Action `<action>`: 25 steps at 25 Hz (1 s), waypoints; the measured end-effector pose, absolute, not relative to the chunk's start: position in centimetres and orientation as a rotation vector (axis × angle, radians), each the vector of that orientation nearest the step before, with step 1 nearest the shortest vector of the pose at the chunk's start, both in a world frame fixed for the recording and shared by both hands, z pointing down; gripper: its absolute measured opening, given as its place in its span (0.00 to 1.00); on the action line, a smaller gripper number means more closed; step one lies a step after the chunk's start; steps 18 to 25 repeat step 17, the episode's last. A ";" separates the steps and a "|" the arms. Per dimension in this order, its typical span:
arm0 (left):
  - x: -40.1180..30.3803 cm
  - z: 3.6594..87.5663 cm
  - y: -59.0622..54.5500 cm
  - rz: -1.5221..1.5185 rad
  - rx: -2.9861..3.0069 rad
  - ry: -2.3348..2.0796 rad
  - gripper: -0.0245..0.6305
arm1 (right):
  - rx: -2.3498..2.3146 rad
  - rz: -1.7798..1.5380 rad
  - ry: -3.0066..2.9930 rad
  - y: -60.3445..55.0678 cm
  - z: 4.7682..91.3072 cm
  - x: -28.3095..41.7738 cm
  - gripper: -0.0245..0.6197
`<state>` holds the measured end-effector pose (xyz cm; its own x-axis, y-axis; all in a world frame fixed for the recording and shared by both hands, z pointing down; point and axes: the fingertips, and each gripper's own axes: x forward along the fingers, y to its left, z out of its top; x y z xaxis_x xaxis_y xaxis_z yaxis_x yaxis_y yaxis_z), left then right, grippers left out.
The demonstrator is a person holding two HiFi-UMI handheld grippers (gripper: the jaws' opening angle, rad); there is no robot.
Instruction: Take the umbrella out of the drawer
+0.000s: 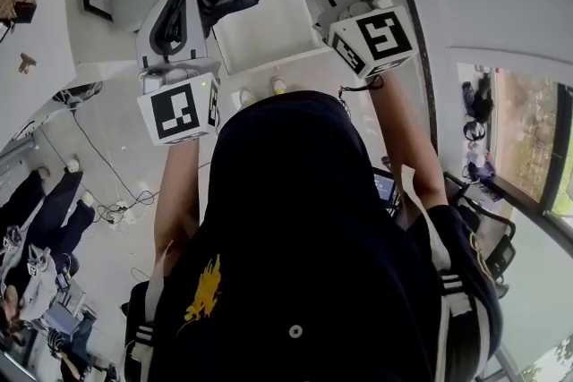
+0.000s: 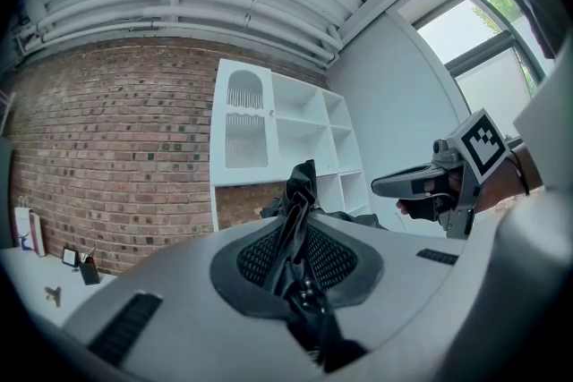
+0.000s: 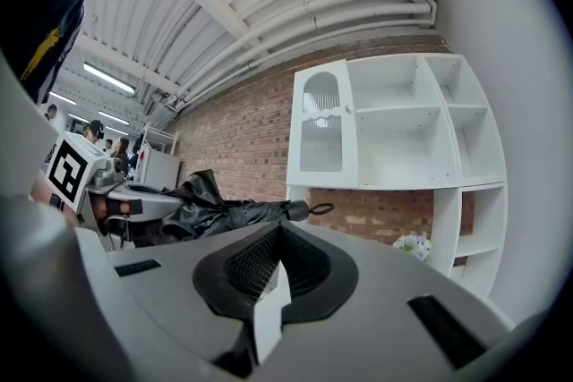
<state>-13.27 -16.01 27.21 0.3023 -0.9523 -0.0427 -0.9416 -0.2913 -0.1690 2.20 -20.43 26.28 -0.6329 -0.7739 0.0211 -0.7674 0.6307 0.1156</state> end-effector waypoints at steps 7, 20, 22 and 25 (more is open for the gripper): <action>-13.2 27.2 -16.0 -0.102 -2.423 1.749 0.11 | 1.316 -0.136 -2.778 -20.5 26.2 2.2 0.07; -14.9 26.7 -17.1 -0.097 -2.389 1.784 0.11 | 1.280 -0.199 -2.832 -21.9 24.8 0.9 0.07; -14.9 26.7 -17.1 -0.097 -2.389 1.784 0.11 | 1.280 -0.199 -2.832 -21.9 24.8 0.9 0.07; -14.9 26.7 -17.1 -0.097 -2.389 1.784 0.11 | 1.280 -0.199 -2.832 -21.9 24.8 0.9 0.07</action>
